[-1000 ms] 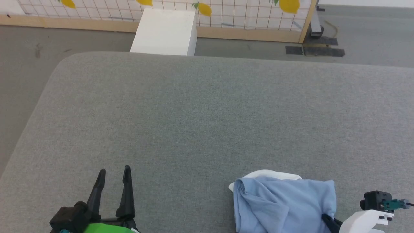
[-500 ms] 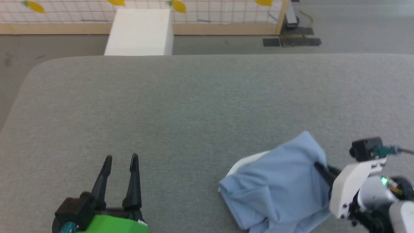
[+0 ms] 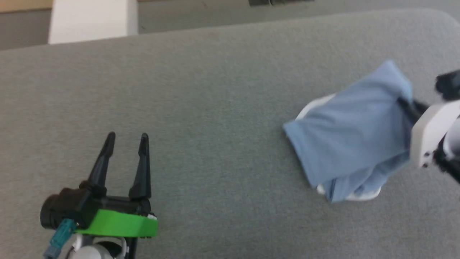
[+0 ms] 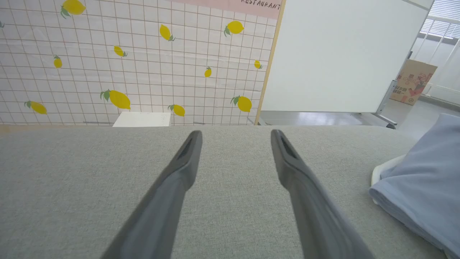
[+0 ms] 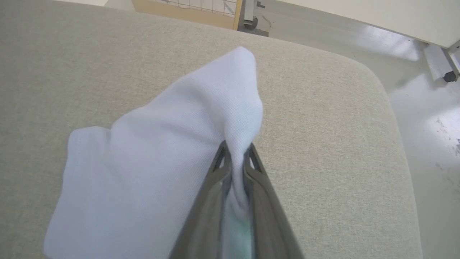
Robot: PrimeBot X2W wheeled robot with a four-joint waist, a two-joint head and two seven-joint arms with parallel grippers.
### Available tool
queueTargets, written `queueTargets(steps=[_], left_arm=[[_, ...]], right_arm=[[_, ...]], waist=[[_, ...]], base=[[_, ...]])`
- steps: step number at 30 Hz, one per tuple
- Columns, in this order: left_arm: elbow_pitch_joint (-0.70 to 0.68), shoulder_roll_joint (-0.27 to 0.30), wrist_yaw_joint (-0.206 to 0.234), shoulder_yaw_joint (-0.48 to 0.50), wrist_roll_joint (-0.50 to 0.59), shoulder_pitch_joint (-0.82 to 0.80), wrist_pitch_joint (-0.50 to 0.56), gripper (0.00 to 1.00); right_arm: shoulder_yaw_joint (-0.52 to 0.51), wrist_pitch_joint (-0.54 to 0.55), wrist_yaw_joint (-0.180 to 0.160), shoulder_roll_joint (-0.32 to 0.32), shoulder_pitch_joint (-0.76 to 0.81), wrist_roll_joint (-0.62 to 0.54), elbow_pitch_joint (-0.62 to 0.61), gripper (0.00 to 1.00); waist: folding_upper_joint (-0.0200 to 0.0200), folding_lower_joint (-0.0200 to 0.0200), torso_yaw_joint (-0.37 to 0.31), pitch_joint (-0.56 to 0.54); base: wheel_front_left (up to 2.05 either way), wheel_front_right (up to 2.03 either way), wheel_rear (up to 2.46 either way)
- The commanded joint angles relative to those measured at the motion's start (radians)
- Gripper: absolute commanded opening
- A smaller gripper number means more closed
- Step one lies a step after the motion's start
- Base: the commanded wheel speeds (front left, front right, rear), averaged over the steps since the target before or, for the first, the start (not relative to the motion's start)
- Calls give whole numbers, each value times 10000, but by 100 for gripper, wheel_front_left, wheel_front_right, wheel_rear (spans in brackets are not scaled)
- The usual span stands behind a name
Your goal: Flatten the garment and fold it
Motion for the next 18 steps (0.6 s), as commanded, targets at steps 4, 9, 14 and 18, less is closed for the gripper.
queueTargets(steps=[4,9,14,18], left_arm=[[-313,360,83,155,234,-447,252,100],[-737,689,118,288,389,-671,586,100],[-1106,950,108,312,519,-914,928,100],[-1353,1085,114,307,595,-1057,1124,100]], right_arm=[[-260,-353,-17,-388,-818,-71,431,0],[-385,-625,-17,-941,-1427,-267,860,0],[-429,-971,-17,-1447,-1960,-458,1509,0],[-386,-1344,-17,-1965,-2337,-671,1950,0]], waist=[[0,-1,-1071,1447],[0,-1,-1394,1995],[0,-1,-1612,2416],[0,-1,-1700,2683]], base=[[0,0,0],[0,0,0],[0,0,0],[0,0,0]])
